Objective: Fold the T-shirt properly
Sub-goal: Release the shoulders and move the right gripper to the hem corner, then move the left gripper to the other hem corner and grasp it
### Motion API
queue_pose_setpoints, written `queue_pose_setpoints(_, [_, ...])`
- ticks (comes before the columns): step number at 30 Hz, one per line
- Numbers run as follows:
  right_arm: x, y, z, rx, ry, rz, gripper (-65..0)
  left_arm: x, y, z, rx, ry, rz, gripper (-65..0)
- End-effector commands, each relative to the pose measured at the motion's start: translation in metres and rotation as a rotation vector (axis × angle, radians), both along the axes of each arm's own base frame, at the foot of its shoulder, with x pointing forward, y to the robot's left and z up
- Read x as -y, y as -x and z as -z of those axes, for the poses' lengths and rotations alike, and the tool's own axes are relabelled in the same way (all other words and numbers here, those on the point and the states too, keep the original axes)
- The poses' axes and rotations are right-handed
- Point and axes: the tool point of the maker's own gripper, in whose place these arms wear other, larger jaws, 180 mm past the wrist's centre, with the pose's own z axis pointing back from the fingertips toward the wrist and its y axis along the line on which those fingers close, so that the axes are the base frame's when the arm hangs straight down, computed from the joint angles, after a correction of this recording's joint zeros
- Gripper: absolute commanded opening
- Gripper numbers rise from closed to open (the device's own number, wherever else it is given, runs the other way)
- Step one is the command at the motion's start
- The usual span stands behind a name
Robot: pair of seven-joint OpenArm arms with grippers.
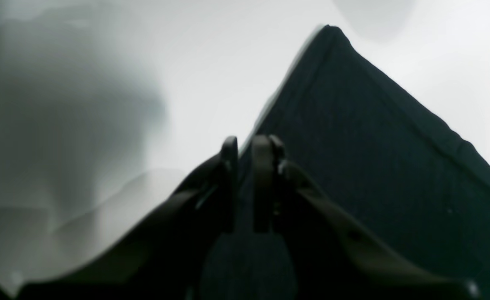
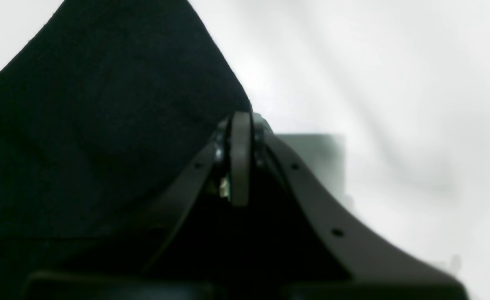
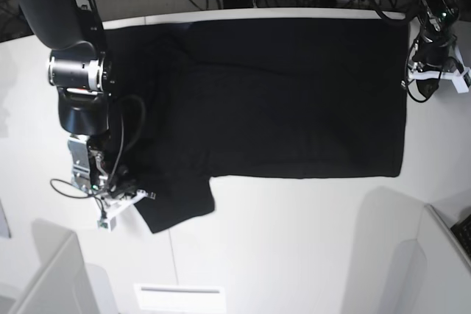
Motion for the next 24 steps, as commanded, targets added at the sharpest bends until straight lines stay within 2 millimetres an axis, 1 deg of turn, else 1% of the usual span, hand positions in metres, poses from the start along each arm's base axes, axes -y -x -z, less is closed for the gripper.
queue_pose_setpoints(1, [-0.001,-0.003,-0.005,-0.015,-0.004,-0.008,-65.0,-0.012,-0.011,-0.017,0.042,-0.055,0.008,-51.5])
queue_pose_setpoints(2, [-0.001,-0.003,-0.005,-0.015,-0.004,-0.008,-65.0,-0.016,-0.015,-0.017,0.045,-0.055,0.006,-44.9])
queue_pose_setpoints(6, [-0.001,-0.003,-0.005,-0.015,-0.004,-0.008,-65.0,-0.032,-0.031,-0.018,0.061,-0.05,-0.01,-11.8])
queue_pose_setpoints(7, [-0.001,-0.003,-0.005,-0.015,-0.005,-0.009,-65.0,-0.036,-0.037,-0.018,0.066,-0.048,-0.014,-4.6])
queue_pose_setpoints(8, [-0.001,-0.003,-0.005,-0.015,-0.005,-0.009,-65.0,-0.039,-0.042,-0.018,0.073,-0.043,-0.021,0.0])
queue_pose_setpoints(12, [-0.002,-0.003,-0.005,-0.015,-0.006,-0.01,-65.0,-0.058,-0.066,-0.017,0.095,-0.018,-0.058,0.0])
queue_pose_setpoints(13, [-0.002,-0.003,-0.005,-0.015,-0.006,-0.01,-65.0,-0.064,-0.071,-0.014,0.094,-0.003,-0.071,0.0])
queue_pose_setpoints(14, [-0.002,-0.003,-0.005,-0.015,-0.006,-0.01,-65.0,-0.065,-0.078,-0.01,0.091,0.014,-0.076,0.0])
queue_pose_setpoints(16, [-0.002,-0.004,-0.006,-0.012,-0.006,-0.01,-65.0,-0.066,-0.098,-0.003,0.066,0.024,-0.045,0.0])
queue_pose_setpoints(18, [-0.002,-0.004,-0.006,-0.011,-0.006,-0.01,-65.0,-0.056,-0.12,0.008,0.019,0.031,0.017,0.0])
queue_pose_setpoints(20, [-0.002,-0.004,-0.006,-0.011,-0.006,-0.01,-65.0,-0.048,-0.141,0.013,-0.004,0.043,0.054,0.0])
queue_pose_setpoints(24, [-0.002,-0.004,-0.006,-0.012,-0.006,-0.01,-65.0,-0.044,-0.163,0.021,-0.017,0.089,0.052,0.0])
